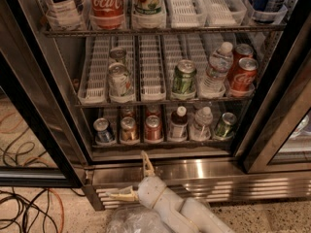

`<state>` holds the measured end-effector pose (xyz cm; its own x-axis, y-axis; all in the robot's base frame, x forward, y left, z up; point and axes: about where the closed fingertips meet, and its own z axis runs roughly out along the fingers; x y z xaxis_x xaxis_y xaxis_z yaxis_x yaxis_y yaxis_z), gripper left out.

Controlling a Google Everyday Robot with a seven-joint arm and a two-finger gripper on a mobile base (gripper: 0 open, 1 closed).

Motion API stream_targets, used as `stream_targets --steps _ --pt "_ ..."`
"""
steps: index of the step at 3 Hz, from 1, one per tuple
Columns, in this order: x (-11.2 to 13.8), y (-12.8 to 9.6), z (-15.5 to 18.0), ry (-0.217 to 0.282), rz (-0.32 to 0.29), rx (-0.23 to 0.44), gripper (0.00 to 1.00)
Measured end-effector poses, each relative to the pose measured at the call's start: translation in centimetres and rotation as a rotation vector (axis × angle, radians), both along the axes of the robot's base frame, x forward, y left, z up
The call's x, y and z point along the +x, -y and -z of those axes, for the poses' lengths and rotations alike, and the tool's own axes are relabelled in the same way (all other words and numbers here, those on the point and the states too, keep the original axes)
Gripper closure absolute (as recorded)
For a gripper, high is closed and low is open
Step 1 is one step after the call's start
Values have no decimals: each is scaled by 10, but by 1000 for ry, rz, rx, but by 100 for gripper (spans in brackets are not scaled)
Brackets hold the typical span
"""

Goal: Pick pepsi can from bottom shelf of fridge

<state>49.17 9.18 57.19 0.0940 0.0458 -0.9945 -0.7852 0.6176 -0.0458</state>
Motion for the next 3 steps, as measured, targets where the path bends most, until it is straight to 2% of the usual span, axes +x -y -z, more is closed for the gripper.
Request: stream_targets --steps 2,3 --pt "10 -18 -13 2 -13 -54 0" --pt "18 -28 -18 -10 -21 -51 0"
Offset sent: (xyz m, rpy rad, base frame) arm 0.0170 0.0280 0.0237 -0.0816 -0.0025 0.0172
